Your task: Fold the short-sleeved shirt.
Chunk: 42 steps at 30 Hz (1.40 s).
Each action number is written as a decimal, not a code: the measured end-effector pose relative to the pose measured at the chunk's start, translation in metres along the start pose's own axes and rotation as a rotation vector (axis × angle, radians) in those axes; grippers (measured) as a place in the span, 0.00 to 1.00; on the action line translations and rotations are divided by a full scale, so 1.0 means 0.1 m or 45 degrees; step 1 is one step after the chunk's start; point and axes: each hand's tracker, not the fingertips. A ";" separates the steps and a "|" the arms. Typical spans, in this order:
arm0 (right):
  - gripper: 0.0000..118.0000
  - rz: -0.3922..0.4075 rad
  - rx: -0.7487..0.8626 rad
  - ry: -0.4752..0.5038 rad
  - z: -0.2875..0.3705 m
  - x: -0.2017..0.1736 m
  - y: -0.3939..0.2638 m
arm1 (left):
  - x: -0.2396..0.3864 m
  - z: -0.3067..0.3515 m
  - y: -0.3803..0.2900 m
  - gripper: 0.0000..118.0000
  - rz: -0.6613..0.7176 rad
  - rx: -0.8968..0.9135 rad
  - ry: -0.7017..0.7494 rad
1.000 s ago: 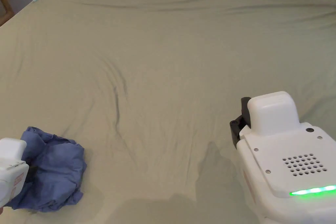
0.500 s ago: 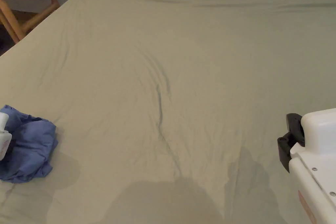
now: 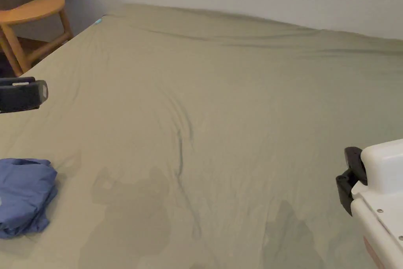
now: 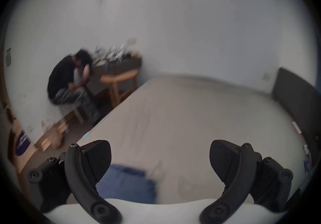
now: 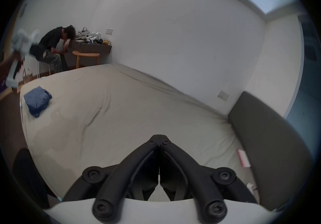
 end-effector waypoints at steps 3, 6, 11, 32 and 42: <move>0.02 -0.050 0.059 -0.034 0.18 0.28 0.14 | 0.69 0.48 0.24 0.94 -0.074 0.199 -0.049; 0.02 -0.084 0.141 -0.114 0.39 0.49 0.26 | 1.34 0.85 0.37 0.70 -0.059 0.349 -0.027; 0.02 -0.116 0.231 -0.166 0.75 0.67 0.37 | 2.25 1.41 0.24 0.28 0.022 0.564 -0.188; 0.02 -0.235 0.292 -0.214 1.23 0.47 -0.11 | 3.45 1.90 -0.68 0.00 -0.276 0.523 -0.355; 0.02 -0.242 0.315 -0.217 1.23 0.46 -0.01 | 3.42 1.90 -0.67 0.00 -0.277 0.546 -0.281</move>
